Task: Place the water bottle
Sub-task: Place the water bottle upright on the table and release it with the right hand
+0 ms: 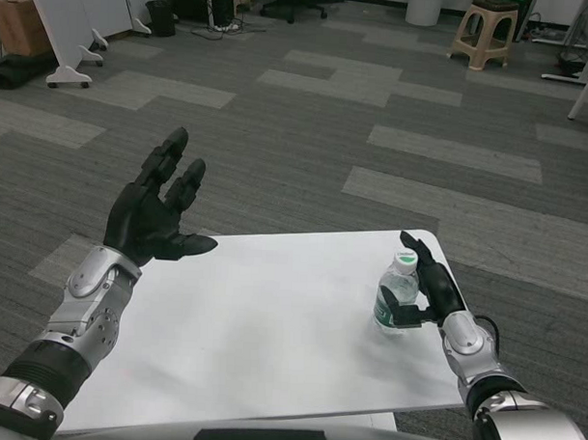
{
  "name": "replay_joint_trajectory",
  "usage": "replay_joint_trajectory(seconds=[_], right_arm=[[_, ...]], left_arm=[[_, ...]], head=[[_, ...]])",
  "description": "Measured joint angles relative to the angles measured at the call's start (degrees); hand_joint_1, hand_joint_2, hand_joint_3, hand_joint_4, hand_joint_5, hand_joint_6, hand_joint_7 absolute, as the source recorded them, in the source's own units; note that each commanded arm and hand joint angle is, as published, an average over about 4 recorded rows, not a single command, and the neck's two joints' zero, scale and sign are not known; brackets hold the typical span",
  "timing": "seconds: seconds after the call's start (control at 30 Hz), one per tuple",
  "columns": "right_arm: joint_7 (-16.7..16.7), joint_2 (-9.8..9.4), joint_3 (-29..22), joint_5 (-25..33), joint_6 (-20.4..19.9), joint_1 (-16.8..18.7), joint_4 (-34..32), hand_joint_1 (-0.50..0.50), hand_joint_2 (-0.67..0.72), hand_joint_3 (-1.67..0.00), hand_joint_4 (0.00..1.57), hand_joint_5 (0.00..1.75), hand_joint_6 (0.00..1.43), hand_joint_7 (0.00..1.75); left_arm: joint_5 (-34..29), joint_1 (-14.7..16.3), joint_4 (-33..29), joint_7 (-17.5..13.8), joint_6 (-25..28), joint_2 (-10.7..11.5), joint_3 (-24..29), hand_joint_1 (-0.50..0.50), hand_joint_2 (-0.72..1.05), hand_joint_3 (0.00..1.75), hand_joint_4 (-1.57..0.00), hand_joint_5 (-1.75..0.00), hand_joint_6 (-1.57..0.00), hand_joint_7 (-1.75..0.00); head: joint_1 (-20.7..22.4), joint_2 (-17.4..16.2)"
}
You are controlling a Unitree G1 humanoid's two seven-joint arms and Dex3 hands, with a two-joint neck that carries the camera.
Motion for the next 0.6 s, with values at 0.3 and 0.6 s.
replay_joint_trajectory(seconds=[0.3, 0.6], right_arm=[[1.7, -0.29, 1.5, 0.0, 0.0, 0.0, -1.9, -0.29, -0.22, -0.48, 0.0, 0.0, 0.0, 0.0], [3.0, -0.5, 1.5, 0.9, 0.0, 0.0, -2.5, -0.22, -0.16, -0.34, 0.0, 0.0, 0.0, 0.0]], left_arm=[[0.0, 0.0, 0.0, 0.0, 0.0, 0.0, 0.0, -0.5, 0.34, 0.09, 0.0, 0.0, 0.0, 0.0], [0.0, 0.0, 0.0, 0.0, 0.0, 0.0, 0.1, -0.5, 0.34, 0.09, 0.0, 0.0, 0.0, 0.0]], head=[[0.2, 0.0], [0.3, 0.0]])
